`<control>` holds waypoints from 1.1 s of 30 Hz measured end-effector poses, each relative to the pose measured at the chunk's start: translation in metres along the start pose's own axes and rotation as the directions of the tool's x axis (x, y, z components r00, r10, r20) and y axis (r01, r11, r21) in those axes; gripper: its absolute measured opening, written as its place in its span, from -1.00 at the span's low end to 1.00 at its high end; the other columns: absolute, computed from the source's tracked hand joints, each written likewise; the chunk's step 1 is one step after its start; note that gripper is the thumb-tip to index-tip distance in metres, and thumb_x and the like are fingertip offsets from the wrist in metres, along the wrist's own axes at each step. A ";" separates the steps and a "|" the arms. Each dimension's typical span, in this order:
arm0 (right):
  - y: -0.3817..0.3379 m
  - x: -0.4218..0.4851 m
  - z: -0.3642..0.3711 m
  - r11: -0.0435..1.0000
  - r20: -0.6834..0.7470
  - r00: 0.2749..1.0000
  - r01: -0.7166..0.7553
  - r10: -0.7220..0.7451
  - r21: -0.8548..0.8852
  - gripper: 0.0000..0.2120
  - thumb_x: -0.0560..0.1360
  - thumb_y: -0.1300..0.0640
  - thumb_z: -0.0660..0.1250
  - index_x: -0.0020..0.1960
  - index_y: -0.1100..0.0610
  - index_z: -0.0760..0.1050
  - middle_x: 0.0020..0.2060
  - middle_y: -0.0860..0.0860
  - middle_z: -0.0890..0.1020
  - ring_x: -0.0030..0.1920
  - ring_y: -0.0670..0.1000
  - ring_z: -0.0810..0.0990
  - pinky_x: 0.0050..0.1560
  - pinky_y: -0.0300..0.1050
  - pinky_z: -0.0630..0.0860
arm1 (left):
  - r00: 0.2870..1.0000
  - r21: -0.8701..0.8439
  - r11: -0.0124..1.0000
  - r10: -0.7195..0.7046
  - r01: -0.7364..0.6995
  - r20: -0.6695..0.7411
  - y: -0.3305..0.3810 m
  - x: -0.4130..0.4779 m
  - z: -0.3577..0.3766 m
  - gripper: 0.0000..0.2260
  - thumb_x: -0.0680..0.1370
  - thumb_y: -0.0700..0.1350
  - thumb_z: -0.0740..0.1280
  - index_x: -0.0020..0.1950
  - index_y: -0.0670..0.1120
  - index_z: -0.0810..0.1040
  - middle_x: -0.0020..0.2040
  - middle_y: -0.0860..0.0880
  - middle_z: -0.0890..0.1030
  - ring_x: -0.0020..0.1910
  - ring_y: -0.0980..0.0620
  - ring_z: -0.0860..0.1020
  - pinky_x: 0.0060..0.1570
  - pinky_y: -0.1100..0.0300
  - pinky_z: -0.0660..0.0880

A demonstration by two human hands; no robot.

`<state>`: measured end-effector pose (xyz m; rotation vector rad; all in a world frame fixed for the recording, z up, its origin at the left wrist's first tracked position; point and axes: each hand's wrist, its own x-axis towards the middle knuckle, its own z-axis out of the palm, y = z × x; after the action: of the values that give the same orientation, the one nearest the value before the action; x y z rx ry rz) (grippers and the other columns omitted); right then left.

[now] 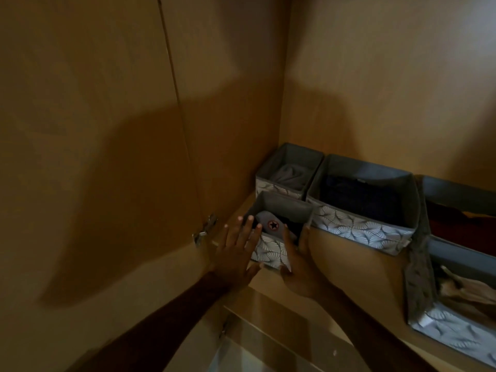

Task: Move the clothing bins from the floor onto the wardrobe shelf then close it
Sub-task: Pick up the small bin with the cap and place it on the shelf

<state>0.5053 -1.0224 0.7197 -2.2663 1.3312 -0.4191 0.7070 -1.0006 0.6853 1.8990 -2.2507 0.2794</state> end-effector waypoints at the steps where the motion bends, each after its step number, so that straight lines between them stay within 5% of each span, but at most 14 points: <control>1: -0.002 0.006 0.003 1.000 0.009 1.000 0.011 -0.011 -0.004 -0.05 0.56 0.15 0.28 0.36 -0.08 -0.55 0.42 0.18 -0.55 0.46 0.15 -0.46 0.44 -0.11 0.02 | 1.000 0.007 1.000 -0.020 0.020 0.015 -0.006 0.000 -0.001 -0.22 0.50 0.35 0.10 0.59 -0.06 0.05 0.60 -0.16 0.05 0.57 -0.23 0.03 0.44 -0.27 0.09; 6: -0.015 0.027 0.014 0.998 0.109 0.993 0.043 -0.048 0.048 0.04 0.50 0.20 0.34 0.45 -0.22 -0.49 0.36 0.09 -0.64 0.42 0.26 -0.53 0.45 0.20 0.11 | 0.990 0.056 0.993 -0.106 0.101 0.092 -0.032 0.006 -0.010 -0.05 0.39 0.28 0.29 0.60 -0.01 -0.14 0.60 -0.18 -0.08 0.57 -0.21 -0.06 0.46 -0.27 0.06; 11: -0.028 0.044 0.020 0.998 0.160 0.987 0.028 -0.036 0.052 0.06 0.48 0.22 0.36 0.46 -0.16 -0.49 0.34 0.14 -0.65 0.43 0.28 -0.51 0.45 0.18 0.12 | 0.974 0.047 0.985 -0.169 0.164 0.149 -0.039 0.015 -0.016 -0.04 0.44 0.24 0.28 0.57 -0.03 -0.29 0.58 -0.18 -0.26 0.56 -0.18 -0.24 0.51 -0.15 -0.17; 33: -0.014 0.050 0.029 0.990 0.151 0.981 0.105 -0.119 0.097 0.10 0.45 0.18 0.41 0.46 -0.24 -0.46 0.36 0.07 -0.65 0.46 0.23 -0.47 0.45 0.16 0.23 | 0.967 -0.056 0.978 -0.188 0.200 0.170 -0.043 0.017 -0.018 0.01 0.40 0.23 0.33 0.58 -0.05 -0.26 0.57 -0.18 -0.30 0.55 -0.17 -0.28 0.50 -0.10 -0.14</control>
<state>0.5532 -1.0530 0.7041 -2.2563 1.0902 -0.3235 0.7471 -1.0192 0.7080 2.1544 -2.1151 0.0122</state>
